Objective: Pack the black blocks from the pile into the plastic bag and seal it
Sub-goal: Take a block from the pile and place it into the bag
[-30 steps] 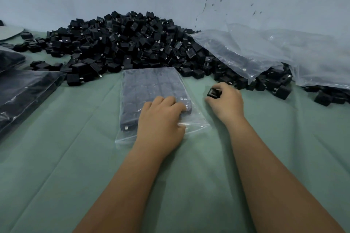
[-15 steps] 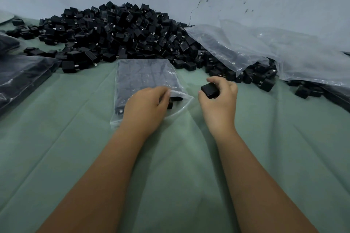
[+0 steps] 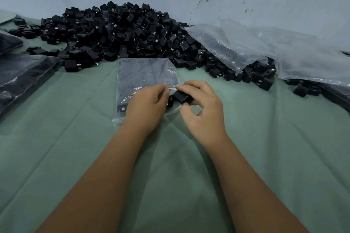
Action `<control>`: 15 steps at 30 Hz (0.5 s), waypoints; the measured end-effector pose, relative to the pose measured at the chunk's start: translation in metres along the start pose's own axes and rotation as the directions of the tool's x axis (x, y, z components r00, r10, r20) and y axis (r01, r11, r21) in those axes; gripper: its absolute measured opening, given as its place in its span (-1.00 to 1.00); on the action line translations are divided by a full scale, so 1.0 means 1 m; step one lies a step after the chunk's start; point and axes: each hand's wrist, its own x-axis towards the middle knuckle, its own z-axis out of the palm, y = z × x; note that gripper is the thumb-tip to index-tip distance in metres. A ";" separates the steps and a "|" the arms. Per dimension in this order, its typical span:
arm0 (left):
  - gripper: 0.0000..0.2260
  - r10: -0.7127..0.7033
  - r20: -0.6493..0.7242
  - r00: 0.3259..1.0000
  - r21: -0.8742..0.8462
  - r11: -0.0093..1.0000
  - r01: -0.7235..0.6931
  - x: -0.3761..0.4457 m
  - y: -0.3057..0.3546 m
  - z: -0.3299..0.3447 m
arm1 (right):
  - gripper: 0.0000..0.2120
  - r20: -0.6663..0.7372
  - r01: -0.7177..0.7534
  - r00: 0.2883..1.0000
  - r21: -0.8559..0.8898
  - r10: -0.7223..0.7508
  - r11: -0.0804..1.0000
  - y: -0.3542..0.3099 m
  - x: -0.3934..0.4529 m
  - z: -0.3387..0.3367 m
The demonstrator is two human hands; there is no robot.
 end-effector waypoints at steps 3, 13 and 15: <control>-0.77 -0.001 -0.002 1.000 -0.003 1.000 0.001 0.001 -0.001 0.001 | -0.61 0.033 0.029 0.999 -0.024 -0.028 0.999 -0.001 0.000 0.001; -0.83 -0.012 0.012 1.000 0.003 1.000 0.012 0.000 -0.001 0.002 | -0.72 0.122 0.103 0.992 -0.567 -0.041 0.817 0.009 -0.001 0.000; -0.78 0.005 0.050 0.999 0.014 1.000 -0.005 -0.001 -0.001 0.001 | -0.70 0.152 0.111 0.988 -0.604 -0.023 0.789 0.010 -0.001 0.001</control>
